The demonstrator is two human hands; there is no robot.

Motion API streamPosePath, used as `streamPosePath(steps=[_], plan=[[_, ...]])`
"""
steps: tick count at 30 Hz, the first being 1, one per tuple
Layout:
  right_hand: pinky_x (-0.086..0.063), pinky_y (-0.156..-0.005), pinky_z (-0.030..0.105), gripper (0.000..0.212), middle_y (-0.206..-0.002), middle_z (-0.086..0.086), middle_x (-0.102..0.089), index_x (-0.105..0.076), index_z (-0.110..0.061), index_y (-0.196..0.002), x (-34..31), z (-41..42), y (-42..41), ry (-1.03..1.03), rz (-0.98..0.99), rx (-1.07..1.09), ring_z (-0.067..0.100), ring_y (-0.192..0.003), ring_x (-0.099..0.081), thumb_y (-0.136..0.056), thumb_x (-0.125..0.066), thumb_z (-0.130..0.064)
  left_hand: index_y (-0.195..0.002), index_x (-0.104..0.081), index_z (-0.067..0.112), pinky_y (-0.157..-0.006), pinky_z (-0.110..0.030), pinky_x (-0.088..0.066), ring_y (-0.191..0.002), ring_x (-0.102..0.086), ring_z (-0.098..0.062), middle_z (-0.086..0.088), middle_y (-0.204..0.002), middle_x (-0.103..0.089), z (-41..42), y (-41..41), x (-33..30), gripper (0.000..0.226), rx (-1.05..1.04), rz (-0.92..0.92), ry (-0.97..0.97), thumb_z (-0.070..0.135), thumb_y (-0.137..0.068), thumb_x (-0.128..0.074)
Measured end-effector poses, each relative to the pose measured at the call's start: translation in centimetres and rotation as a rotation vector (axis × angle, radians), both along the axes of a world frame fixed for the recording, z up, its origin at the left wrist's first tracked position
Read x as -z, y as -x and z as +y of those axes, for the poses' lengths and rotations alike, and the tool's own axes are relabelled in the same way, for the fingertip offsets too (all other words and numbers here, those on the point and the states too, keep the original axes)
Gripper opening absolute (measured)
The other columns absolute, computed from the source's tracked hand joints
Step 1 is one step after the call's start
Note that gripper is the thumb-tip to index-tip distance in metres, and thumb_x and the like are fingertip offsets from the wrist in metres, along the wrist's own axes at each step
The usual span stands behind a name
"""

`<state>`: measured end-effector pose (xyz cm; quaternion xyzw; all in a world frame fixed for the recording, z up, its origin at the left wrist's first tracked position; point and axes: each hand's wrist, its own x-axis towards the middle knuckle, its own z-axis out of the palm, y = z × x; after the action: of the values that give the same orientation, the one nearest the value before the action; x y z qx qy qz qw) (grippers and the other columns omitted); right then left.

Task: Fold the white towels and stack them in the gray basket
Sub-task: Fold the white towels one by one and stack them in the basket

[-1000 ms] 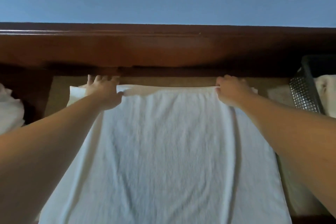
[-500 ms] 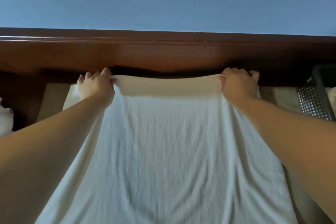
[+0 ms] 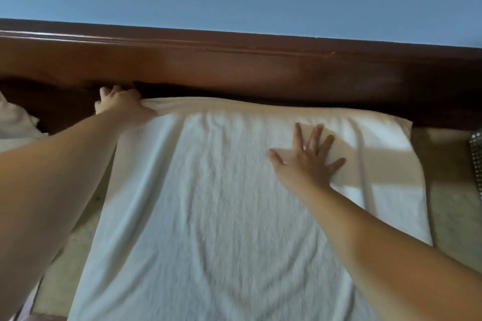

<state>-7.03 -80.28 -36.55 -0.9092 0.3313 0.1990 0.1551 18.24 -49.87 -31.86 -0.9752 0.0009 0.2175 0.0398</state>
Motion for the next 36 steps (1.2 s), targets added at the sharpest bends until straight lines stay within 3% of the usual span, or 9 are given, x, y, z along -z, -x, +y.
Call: streamPosePath(steps=[8, 14, 19, 23, 25, 28, 31, 33, 36], plan=[[0.006, -0.114, 0.079, 0.092, -0.170, 0.008, 0.026, 0.016, -0.044, -0.160, 2.5, 0.5, 1.2, 0.127, -0.057, -0.036, 0.037, -0.155, 0.024, -0.086, -0.008, -0.091, -0.120, -0.069, 0.016, -0.090, -0.045, -0.053, -0.116, -0.059, -0.042, -0.016, -0.118, -0.070, 2.9, -2.2, -1.3, 0.051, -0.140, -0.150, 0.227, 0.059, -0.097, -0.058], [0.002, -0.115, 0.078, 0.091, -0.172, 0.008, 0.018, 0.009, -0.043, -0.162, 2.7, 0.4, 1.4, 0.168, -0.106, -0.029, 0.037, -0.157, 0.017, -0.088, -0.014, -0.089, -0.124, -0.071, 0.019, -0.091, -0.033, -0.048, -0.112, -0.063, -0.024, -0.002, -0.123, -0.068, 5.9, 0.3, 0.3, 0.034, -0.452, 0.125, 0.586, 0.033, -0.093, -0.077], [0.002, -0.116, 0.078, 0.092, -0.172, 0.010, 0.016, 0.009, -0.041, -0.162, 2.5, 0.3, 1.3, 0.185, -0.083, -0.038, 0.038, -0.157, 0.014, -0.087, -0.014, -0.089, -0.128, -0.063, 0.019, -0.097, -0.041, -0.048, -0.117, -0.058, -0.036, -0.011, -0.124, -0.065, 5.7, 1.7, 1.2, 0.038, -0.305, -0.114, 0.369, 0.045, -0.101, -0.056], [0.004, -0.115, 0.078, 0.094, -0.172, 0.010, 0.017, 0.008, -0.041, -0.162, 2.0, 0.0, 1.2, 0.173, -0.051, -0.036, 0.040, -0.157, 0.016, -0.086, -0.014, -0.090, -0.139, -0.047, 0.017, -0.107, -0.052, -0.040, -0.133, -0.039, -0.039, -0.017, -0.141, -0.046, 0.3, 7.8, 1.5, 0.054, -0.431, -0.346, 0.310, 0.050, -0.096, -0.056], [0.007, -0.115, 0.077, 0.092, -0.171, 0.008, 0.022, 0.012, -0.044, -0.161, 1.4, -0.5, 1.1, 0.124, -0.021, -0.048, 0.039, -0.156, 0.020, -0.085, -0.012, -0.091, -0.143, -0.044, 0.022, -0.108, -0.049, -0.036, -0.131, -0.040, -0.038, -0.014, -0.143, -0.043, -4.5, 14.1, 1.1, 0.057, -0.284, -0.406, 0.392, 0.048, -0.095, -0.061], [-0.002, -0.117, 0.070, 0.076, -0.174, -0.001, 0.006, -0.008, -0.050, -0.160, -0.1, -2.4, 1.4, 0.017, -0.057, -0.058, 0.032, -0.159, 0.005, -0.092, -0.021, -0.082, -0.154, -0.033, 0.038, -0.117, -0.050, -0.030, -0.143, -0.031, -0.033, -0.007, -0.159, -0.031, -12.3, 24.1, 1.2, 0.077, -0.011, -0.178, 0.503, 0.065, -0.088, -0.059], [-0.033, -0.105, 0.054, 0.041, -0.147, 0.002, -0.050, -0.058, -0.036, -0.138, -2.7, -6.4, 3.3, 0.068, -0.429, 0.054, 0.031, -0.136, -0.043, -0.102, -0.047, -0.052, -0.162, -0.004, 0.047, -0.126, -0.060, -0.001, -0.159, 0.009, -0.032, -0.005, -0.174, 0.012, -18.2, 31.6, 2.2, 0.100, 0.195, 0.099, 0.388, 0.089, -0.081, -0.042], [-0.038, -0.096, 0.049, 0.028, -0.129, 0.009, -0.058, -0.064, -0.025, -0.126, -3.4, -10.9, 4.9, 0.201, -0.588, 0.275, 0.036, -0.124, -0.048, -0.099, -0.058, -0.030, -0.161, 0.011, 0.047, -0.122, -0.068, 0.008, -0.155, 0.029, -0.035, -0.005, -0.168, 0.033, -19.9, 33.6, 3.0, 0.109, 0.260, 0.177, 0.320, 0.094, -0.078, -0.041], [-0.043, -0.096, 0.044, 0.030, -0.127, 0.017, -0.063, -0.062, -0.018, -0.126, -3.2, -19.5, 6.7, 0.138, -0.460, 0.589, 0.040, -0.120, -0.056, -0.097, -0.058, -0.023, -0.160, 0.017, 0.047, -0.119, -0.073, 0.006, -0.154, 0.032, -0.037, -0.005, -0.167, 0.037, -20.5, 33.4, 3.8, 0.114, 0.255, 0.177, 0.263, 0.096, -0.075, -0.042]])
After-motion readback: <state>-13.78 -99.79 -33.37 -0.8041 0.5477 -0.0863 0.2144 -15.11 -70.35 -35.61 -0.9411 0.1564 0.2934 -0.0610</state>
